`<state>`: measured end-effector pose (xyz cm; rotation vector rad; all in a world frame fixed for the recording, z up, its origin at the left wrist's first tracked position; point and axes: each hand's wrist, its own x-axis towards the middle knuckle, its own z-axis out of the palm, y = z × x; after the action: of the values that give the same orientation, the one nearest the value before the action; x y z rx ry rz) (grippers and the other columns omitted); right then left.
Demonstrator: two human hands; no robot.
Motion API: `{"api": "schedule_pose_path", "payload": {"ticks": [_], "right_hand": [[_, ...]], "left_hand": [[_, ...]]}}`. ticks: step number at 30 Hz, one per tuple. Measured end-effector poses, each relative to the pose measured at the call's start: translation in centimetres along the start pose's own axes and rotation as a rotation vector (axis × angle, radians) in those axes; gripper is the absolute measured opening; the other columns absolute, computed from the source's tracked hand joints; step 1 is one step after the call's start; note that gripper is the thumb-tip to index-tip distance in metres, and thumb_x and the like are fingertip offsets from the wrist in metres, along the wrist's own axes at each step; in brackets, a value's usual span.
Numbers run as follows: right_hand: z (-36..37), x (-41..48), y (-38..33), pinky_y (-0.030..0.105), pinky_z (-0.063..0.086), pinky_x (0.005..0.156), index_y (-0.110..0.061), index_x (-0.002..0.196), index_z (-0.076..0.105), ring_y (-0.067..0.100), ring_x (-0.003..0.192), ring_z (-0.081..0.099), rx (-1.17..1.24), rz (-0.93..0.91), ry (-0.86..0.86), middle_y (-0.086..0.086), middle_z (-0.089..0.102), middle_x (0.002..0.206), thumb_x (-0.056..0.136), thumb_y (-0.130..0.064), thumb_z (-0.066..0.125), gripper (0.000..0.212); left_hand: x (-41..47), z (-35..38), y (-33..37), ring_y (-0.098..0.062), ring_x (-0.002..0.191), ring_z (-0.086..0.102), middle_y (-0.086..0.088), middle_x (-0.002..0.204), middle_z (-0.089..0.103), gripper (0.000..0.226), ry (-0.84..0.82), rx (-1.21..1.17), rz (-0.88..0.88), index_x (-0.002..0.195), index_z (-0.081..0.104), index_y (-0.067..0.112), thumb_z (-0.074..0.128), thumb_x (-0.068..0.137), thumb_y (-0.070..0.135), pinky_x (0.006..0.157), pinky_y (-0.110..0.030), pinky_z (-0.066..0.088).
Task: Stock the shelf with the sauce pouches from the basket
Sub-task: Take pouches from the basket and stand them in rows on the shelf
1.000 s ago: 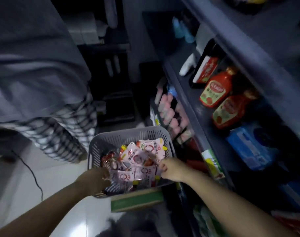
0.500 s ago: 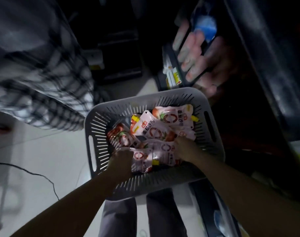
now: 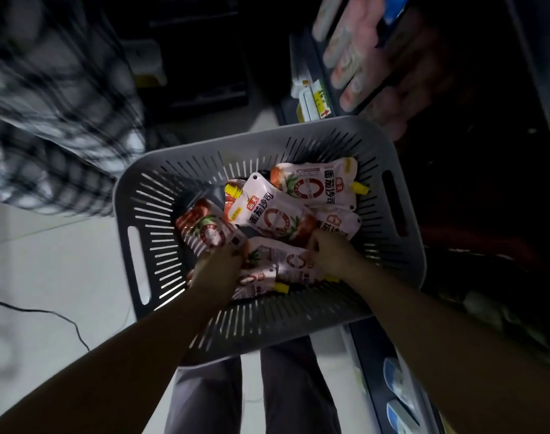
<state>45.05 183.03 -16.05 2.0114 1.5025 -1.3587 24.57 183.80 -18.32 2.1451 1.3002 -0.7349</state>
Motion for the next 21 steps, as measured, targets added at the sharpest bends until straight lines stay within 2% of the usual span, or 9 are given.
{"api": "schedule_pose_path", "payload": {"ticks": [3, 7, 9, 11, 13, 16, 18, 19, 21], "right_hand": [[-0.6, -0.7, -0.5, 0.036, 0.05, 0.078, -0.008, 0.096, 0.05, 0.029, 0.095, 0.06, -0.064, -0.145, 0.084, 0.015, 0.063, 0.102, 0.091, -0.017, 0.053, 0.01], [-2.4, -2.0, -1.9, 0.032, 0.052, 0.085, -0.012, 0.115, 0.061, 0.02, 0.101, 0.061, 0.175, -0.285, 0.185, 0.007, 0.065, 0.114, 0.089, -0.006, 0.056, 0.028], [-3.2, -3.1, -2.3, 0.016, 0.049, 0.08, -0.007, 0.106, 0.069, 0.011, 0.093, 0.061, 0.439, -0.212, 0.143, 0.001, 0.068, 0.105, 0.086, 0.0, 0.058, 0.023], [-4.0, -4.4, -2.1, 0.019, 0.051, 0.072, -0.007, 0.088, 0.073, 0.012, 0.079, 0.066, 0.857, -0.026, 0.094, 0.003, 0.072, 0.088, 0.082, 0.001, 0.061, 0.015], [-4.1, -5.1, -1.4, 0.021, 0.054, 0.053, -0.009, 0.078, 0.068, 0.012, 0.055, 0.067, 1.299, 0.236, 0.077, 0.005, 0.072, 0.065, 0.085, -0.002, 0.057, 0.015], [-3.8, -5.7, -0.3, 0.019, 0.051, 0.038, -0.001, 0.076, 0.058, 0.01, 0.037, 0.062, 1.889, 0.494, 0.237, 0.006, 0.065, 0.045, 0.094, -0.006, 0.046, 0.023], [-3.8, -5.5, -0.1, 0.02, 0.051, 0.036, 0.001, 0.077, 0.056, 0.012, 0.036, 0.062, 2.069, 0.528, 0.328, 0.008, 0.064, 0.044, 0.097, -0.009, 0.044, 0.026], [-3.9, -5.4, -0.3, 0.021, 0.052, 0.038, 0.002, 0.079, 0.057, 0.013, 0.038, 0.064, 2.109, 0.504, 0.338, 0.009, 0.065, 0.046, 0.097, -0.009, 0.043, 0.025], [-4.3, -4.3, -0.7, 0.025, 0.059, 0.052, 0.004, 0.086, 0.059, 0.017, 0.048, 0.068, 2.152, 0.416, 0.332, 0.012, 0.069, 0.055, 0.097, -0.008, 0.042, 0.023]], "left_hand": [[-0.4, -0.5, -0.1, -0.022, 0.114, 0.056, -0.004, 0.123, 0.061, 0.033, -0.005, -0.02, 0.025, 0.119, 0.059, 0.022, 0.045, 0.094, 0.038, 0.089, -0.035, 0.045], [-1.8, -2.3, -1.7, -0.021, 0.11, 0.058, -0.002, 0.117, 0.064, 0.028, 0.002, -0.094, 0.048, 0.113, 0.062, 0.023, 0.044, 0.093, 0.032, 0.087, -0.031, 0.045], [-2.5, -2.9, -3.0, -0.02, 0.107, 0.059, -0.001, 0.113, 0.066, 0.024, -0.012, -0.195, 0.083, 0.109, 0.064, 0.021, 0.052, 0.091, 0.028, 0.083, -0.026, 0.042], [-2.9, -3.3, -3.9, -0.021, 0.103, 0.061, -0.003, 0.108, 0.068, 0.02, -0.037, -0.311, 0.094, 0.105, 0.067, 0.016, 0.057, 0.088, 0.021, 0.078, -0.024, 0.039], [-2.4, -3.7, -3.9, -0.026, 0.102, 0.061, -0.01, 0.107, 0.068, 0.019, -0.09, -0.437, 0.039, 0.104, 0.067, 0.009, 0.057, 0.089, 0.015, 0.079, -0.025, 0.041], [-0.8, -4.4, -3.5, -0.033, 0.11, 0.059, -0.02, 0.114, 0.065, 0.025, -0.145, -0.728, -0.105, 0.106, 0.066, 0.003, 0.056, 0.089, 0.017, 0.096, -0.036, 0.045], [0.6, -4.0, -3.4, -0.035, 0.105, 0.06, -0.022, 0.109, 0.065, 0.013, -0.107, -0.965, -0.165, 0.093, 0.069, 0.007, 0.059, 0.086, 0.01, 0.097, -0.043, 0.046], [1.1, -4.0, -3.3, -0.032, 0.096, 0.062, -0.019, 0.102, 0.066, 0.013, -0.109, -1.023, -0.212, 0.088, 0.069, 0.007, 0.056, 0.087, 0.003, 0.091, -0.038, 0.051], [2.2, -3.4, -2.8, -0.024, 0.073, 0.058, -0.009, 0.079, 0.066, 0.024, -0.123, -1.146, -0.273, 0.079, 0.065, 0.005, 0.048, 0.088, -0.009, 0.064, -0.021, 0.054]]}}
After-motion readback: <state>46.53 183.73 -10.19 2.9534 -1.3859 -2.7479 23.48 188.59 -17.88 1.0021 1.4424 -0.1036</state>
